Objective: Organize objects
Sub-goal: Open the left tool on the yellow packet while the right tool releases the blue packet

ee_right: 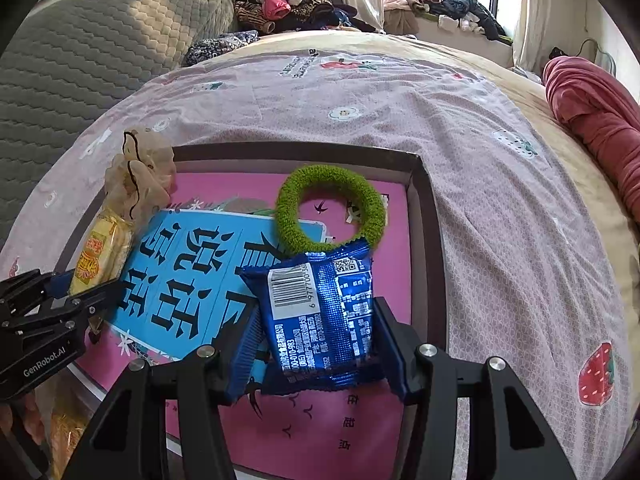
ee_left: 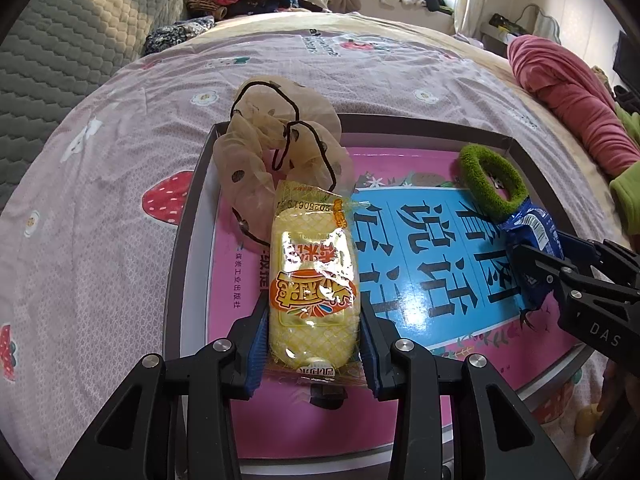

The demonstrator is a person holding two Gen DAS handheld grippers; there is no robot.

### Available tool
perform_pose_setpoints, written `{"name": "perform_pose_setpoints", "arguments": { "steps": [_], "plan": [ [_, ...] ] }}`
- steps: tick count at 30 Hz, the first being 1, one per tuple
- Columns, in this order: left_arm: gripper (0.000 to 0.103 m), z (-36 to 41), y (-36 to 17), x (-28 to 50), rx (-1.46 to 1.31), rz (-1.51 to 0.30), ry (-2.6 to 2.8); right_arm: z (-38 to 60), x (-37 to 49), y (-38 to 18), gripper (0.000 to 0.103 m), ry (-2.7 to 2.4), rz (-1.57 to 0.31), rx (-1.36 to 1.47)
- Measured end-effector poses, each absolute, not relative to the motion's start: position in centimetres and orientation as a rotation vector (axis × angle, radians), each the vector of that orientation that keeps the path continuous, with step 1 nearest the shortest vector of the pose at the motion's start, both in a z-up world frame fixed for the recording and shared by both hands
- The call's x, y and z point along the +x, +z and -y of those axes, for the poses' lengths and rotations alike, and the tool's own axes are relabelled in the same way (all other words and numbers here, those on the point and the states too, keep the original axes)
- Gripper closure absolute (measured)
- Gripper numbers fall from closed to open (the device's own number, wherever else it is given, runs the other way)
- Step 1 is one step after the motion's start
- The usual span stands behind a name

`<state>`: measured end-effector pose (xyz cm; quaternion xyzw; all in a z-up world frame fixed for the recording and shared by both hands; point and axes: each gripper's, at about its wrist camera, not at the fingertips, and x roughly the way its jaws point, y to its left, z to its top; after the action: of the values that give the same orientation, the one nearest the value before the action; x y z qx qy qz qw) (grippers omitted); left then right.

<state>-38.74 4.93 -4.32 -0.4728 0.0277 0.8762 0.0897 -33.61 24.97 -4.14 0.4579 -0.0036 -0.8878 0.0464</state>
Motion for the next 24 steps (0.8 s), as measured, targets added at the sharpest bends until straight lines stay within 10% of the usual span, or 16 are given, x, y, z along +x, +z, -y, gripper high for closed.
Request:
{"name": "perform_pose_setpoints", "arguments": {
  "steps": [24],
  "plan": [
    [0.033, -4.8, -4.6, -38.8, -1.413, -0.131, 2.645, -25.1, -33.4, -3.2, 0.046, -2.725, 0.031, 1.363]
  ]
}}
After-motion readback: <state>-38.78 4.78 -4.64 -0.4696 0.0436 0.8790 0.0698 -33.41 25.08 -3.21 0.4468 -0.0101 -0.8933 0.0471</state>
